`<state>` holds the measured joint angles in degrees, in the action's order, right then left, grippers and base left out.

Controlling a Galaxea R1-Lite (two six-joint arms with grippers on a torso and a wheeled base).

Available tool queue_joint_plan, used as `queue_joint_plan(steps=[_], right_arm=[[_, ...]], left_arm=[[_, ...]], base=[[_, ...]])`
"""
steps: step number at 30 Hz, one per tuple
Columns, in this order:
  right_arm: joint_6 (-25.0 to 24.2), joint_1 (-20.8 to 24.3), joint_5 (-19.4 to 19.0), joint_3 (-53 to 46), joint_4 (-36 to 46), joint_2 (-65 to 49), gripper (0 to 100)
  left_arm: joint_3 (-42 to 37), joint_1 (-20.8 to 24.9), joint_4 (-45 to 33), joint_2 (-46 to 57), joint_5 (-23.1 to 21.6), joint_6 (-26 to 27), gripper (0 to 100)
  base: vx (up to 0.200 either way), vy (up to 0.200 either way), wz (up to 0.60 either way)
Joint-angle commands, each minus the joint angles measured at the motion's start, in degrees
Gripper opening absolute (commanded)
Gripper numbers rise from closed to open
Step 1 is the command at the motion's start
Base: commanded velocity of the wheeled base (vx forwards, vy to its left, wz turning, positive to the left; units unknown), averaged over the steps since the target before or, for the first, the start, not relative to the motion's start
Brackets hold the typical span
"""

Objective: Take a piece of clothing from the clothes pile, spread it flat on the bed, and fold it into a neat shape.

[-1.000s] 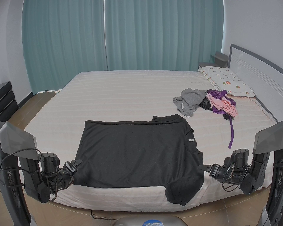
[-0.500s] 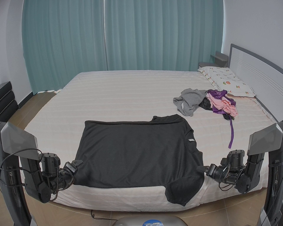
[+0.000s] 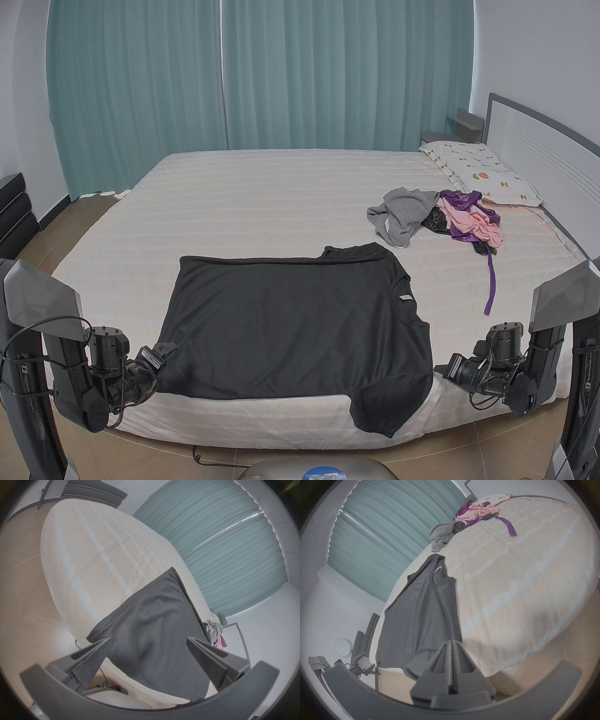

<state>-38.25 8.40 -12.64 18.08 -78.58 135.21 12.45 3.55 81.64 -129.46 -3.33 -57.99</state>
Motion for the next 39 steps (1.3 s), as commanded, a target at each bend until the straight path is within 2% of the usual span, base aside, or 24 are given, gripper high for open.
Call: queue_joint_plan(steps=[1, 14, 15, 19, 31, 39], right_arm=[[0.2, -0.66, -0.01, -1.99, 0.01, -2.14, 0], [2.48, -2.07, -0.72, -3.23, -0.96, -2.14, 0], [2.39, -2.07, -1.51, -2.52, -1.58, -1.96, 100], [1.96, -1.02, -3.88, -0.32, -1.75, -1.44, 100], [-2.26, -0.49, -4.15, 4.6, -4.65, 2.61, 100], [-2.26, 0.21, -3.97, 4.6, -8.26, 6.39, 100]], left_arm=[[-0.23, 0.14, 0.1, -0.53, 0.08, 0.6, 100], [-0.32, 0.14, 0.1, -0.7, 0.08, 0.95, 100], [-0.32, 0.23, 0.1, -0.7, 0.08, 0.95, 100], [-0.14, 0.23, 0.1, -0.7, 0.08, 0.95, 100], [0.3, 0.23, 0.1, -0.88, 0.08, 0.95, 100], [0.39, 0.14, 0.01, -0.88, 0.08, 0.95, 100]], base=[[0.0, 0.0, 0.0], [0.0, 0.0, 0.0], [0.0, 0.0, 0.0], [0.0, 0.0, 0.0], [0.0, 0.0, 0.0], [0.0, 0.0, 0.0]])
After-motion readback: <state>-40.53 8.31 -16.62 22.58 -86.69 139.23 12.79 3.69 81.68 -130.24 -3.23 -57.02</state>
